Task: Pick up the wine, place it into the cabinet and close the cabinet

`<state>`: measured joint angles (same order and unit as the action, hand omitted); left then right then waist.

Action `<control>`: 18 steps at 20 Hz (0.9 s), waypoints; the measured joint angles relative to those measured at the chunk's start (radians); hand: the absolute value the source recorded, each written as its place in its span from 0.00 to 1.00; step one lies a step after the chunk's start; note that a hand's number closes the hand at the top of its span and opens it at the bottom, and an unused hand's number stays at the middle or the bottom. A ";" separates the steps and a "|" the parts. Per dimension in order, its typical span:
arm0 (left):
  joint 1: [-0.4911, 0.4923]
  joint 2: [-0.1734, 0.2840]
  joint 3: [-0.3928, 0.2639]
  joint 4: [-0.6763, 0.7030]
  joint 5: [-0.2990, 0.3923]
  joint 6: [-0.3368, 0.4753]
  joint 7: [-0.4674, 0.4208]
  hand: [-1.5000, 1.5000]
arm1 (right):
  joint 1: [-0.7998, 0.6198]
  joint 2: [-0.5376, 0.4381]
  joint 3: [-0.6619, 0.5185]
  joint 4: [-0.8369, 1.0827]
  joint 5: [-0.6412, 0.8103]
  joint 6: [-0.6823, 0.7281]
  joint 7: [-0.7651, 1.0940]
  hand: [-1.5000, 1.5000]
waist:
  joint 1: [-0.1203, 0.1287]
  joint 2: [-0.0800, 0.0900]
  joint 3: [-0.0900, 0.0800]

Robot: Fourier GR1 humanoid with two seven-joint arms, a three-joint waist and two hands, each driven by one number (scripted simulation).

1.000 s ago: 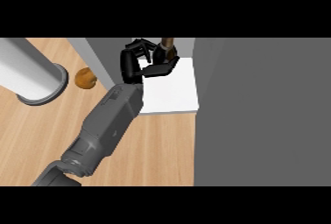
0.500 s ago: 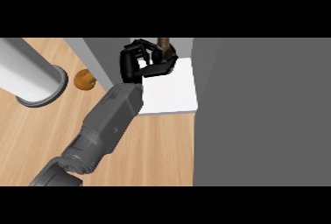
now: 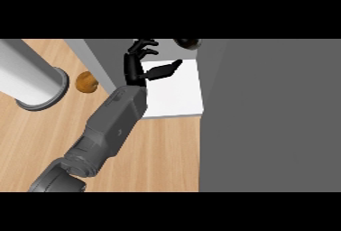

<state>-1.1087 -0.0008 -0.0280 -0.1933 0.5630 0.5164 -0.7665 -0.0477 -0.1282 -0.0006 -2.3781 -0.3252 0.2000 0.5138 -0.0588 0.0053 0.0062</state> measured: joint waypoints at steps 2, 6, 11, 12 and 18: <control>-0.006 0.000 0.001 0.016 -0.006 0.013 -0.003 0.00 | 0.004 -0.003 -0.006 0.002 0.000 0.006 -0.006 0.00 | -0.001 0.001 0.000; -0.014 0.001 0.004 0.044 -0.020 0.026 0.000 0.00 | -0.012 -0.010 -0.007 0.003 0.001 -0.001 0.005 0.00 | -0.003 0.004 -0.001; -0.005 0.000 -0.002 0.072 -0.041 0.049 -0.014 0.00 | -0.021 -0.012 -0.011 0.004 0.000 -0.004 0.008 0.00 | -0.008 0.008 -0.002; -0.008 0.000 -0.002 0.078 -0.044 0.055 -0.009 0.00 | -0.018 -0.012 -0.010 0.004 0.000 -0.003 0.006 0.00 | -0.008 0.008 -0.002; 0.002 0.001 0.021 0.070 -0.038 0.050 -0.038 0.00 | -0.032 -0.010 0.001 0.002 0.001 -0.011 0.011 0.00 | -0.014 0.009 -0.002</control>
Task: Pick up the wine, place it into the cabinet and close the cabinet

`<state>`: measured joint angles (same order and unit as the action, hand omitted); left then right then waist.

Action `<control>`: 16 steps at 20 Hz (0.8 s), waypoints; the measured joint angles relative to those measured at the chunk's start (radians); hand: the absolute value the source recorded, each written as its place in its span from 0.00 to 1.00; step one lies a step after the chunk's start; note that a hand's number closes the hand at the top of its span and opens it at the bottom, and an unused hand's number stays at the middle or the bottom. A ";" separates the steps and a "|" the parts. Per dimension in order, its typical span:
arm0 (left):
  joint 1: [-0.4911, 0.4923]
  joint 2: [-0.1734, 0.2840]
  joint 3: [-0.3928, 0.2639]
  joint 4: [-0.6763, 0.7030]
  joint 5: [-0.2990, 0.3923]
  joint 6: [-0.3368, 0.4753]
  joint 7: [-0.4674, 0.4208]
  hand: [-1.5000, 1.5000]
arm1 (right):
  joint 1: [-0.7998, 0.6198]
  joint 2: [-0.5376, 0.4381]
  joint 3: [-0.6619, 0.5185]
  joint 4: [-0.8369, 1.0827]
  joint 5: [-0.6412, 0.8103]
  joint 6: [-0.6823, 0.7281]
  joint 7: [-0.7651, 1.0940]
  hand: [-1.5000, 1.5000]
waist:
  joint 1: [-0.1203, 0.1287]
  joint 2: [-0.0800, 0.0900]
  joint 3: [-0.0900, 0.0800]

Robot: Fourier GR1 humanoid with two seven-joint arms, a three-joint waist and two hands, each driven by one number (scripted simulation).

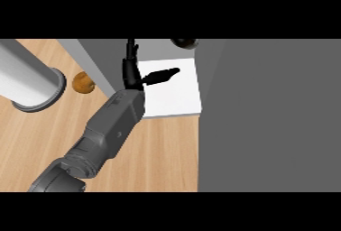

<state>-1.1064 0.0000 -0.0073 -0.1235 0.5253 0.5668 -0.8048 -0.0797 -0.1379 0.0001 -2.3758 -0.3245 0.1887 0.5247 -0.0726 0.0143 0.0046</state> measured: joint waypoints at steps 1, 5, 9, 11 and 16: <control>0.000 -0.001 0.003 -0.001 0.000 -0.001 -0.006 0.00 | 0.000 0.003 0.007 0.002 0.001 0.001 -0.004 0.00 | 0.001 0.001 0.000; 0.002 -0.001 0.010 -0.005 -0.003 -0.019 -0.024 0.00 | -0.002 -0.003 -0.004 0.004 0.000 0.006 -0.005 0.00 | 0.000 0.001 0.001; 0.003 -0.001 0.011 -0.007 -0.010 -0.044 -0.040 0.00 | -0.001 0.006 0.012 0.005 0.002 0.001 -0.011 0.00 | 0.000 0.001 0.000; 0.008 -0.001 0.012 -0.011 -0.013 -0.060 -0.053 0.00 | 0.012 0.008 0.023 0.001 0.003 0.002 -0.013 0.00 | -0.001 0.001 0.000; 0.009 -0.002 -0.002 -0.011 -0.028 -0.106 -0.063 0.00 | -0.005 -0.001 0.008 0.002 0.003 -0.009 0.008 0.00 | 0.003 0.002 -0.001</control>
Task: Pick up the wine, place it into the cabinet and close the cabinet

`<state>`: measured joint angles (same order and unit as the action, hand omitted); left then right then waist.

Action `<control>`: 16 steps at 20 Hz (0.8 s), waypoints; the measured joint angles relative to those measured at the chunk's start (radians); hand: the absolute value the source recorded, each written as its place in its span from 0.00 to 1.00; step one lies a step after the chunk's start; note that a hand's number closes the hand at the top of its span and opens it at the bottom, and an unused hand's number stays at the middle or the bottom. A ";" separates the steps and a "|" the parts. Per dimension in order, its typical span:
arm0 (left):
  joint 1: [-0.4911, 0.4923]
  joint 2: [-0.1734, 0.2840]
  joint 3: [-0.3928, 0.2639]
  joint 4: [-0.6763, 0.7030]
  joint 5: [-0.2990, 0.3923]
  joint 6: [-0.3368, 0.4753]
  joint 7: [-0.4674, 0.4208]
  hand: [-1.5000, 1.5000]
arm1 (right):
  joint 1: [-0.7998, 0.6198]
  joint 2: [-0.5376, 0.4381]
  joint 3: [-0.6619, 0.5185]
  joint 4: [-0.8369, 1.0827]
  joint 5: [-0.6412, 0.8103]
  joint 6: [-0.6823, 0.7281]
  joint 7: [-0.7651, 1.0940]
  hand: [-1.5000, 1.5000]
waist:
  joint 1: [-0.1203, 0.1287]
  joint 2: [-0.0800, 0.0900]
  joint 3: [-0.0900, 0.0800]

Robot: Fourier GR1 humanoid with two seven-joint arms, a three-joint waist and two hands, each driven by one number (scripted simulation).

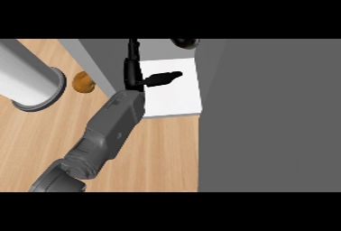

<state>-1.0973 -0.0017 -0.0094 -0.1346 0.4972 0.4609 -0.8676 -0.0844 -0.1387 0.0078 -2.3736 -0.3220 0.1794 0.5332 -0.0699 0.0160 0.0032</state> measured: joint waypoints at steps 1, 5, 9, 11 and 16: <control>0.000 0.000 0.000 0.001 0.001 -0.005 0.000 0.00 | -0.005 0.002 0.005 -0.001 0.000 -0.004 0.005 0.00 | 0.000 0.000 0.000; 0.004 0.001 -0.009 -0.001 0.003 -0.033 -0.001 0.00 | -0.014 -0.005 -0.006 0.000 -0.002 0.000 0.007 0.00 | -0.001 -0.002 0.000; 0.016 0.001 -0.016 -0.015 0.022 -0.062 -0.004 0.00 | 0.010 0.001 0.003 -0.001 -0.002 0.014 -0.011 0.00 | -0.004 -0.005 0.000; 0.025 0.000 -0.023 -0.027 0.038 -0.076 -0.005 0.00 | 0.004 -0.003 0.002 -0.001 -0.003 0.010 0.000 0.00 | -0.005 -0.006 0.000; 0.067 0.001 -0.068 -0.074 0.101 -0.100 -0.014 0.00 | -0.009 0.004 0.016 0.000 -0.003 0.000 0.012 0.00 | -0.007 -0.011 0.000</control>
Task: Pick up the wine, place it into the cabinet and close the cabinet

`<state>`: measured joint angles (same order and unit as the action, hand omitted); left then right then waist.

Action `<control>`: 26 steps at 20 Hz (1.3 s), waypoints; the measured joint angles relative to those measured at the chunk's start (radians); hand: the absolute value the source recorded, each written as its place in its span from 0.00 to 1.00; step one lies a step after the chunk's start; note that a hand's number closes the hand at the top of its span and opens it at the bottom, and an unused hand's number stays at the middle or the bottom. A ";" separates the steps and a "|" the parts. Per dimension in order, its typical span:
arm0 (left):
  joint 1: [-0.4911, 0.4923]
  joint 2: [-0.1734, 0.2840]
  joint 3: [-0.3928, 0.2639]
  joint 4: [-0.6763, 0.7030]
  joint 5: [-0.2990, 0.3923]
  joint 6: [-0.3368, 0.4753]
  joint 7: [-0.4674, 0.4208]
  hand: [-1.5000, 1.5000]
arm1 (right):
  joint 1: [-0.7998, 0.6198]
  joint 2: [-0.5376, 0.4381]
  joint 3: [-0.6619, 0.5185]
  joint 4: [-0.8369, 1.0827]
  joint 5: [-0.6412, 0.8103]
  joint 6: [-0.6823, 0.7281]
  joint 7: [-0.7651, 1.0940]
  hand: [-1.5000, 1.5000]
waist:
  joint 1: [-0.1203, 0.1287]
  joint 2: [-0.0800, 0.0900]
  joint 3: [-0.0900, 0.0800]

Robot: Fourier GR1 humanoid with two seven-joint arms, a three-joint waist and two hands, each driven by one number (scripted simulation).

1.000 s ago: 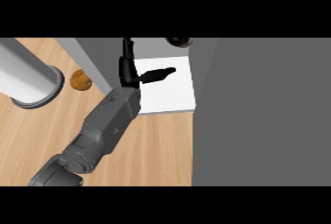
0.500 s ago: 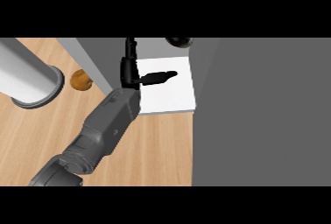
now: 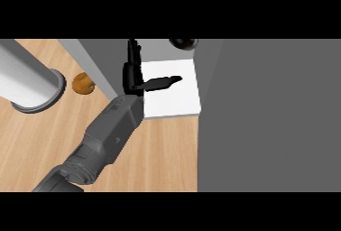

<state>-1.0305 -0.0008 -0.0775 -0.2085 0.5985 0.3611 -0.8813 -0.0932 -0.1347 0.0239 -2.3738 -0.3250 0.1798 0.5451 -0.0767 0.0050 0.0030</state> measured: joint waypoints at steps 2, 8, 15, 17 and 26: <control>0.027 0.000 -0.035 -0.033 0.037 0.003 0.004 0.00 | -0.003 0.007 0.009 0.001 0.001 -0.005 -0.001 0.00 | 0.002 -0.002 -0.001; 0.168 0.001 -0.202 -0.189 0.167 0.058 0.030 0.00 | 0.013 0.008 -0.003 0.000 0.008 -0.007 -0.005 0.00 | 0.018 -0.005 -0.003; 0.328 0.001 -0.439 -0.469 0.271 0.218 0.056 0.00 | 0.029 0.019 0.025 -0.005 0.024 -0.029 -0.011 0.00 | 0.046 -0.007 -0.003; 0.383 0.002 -0.500 -0.554 0.280 0.272 0.057 0.00 | 0.036 0.018 0.020 -0.006 0.027 -0.034 -0.014 0.00 | 0.053 -0.008 -0.003; 0.547 0.005 -0.652 -0.855 0.198 0.444 0.099 0.00 | 0.051 -0.008 -0.010 -0.022 0.031 -0.037 -0.002 0.00 | 0.070 -0.010 -0.003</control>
<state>-0.4831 0.0040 -0.7294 -1.0632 0.7969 0.8053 -0.7826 -0.0426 -0.1423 0.0136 -2.3954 -0.2935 0.1427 0.5427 -0.0062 -0.0050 0.0001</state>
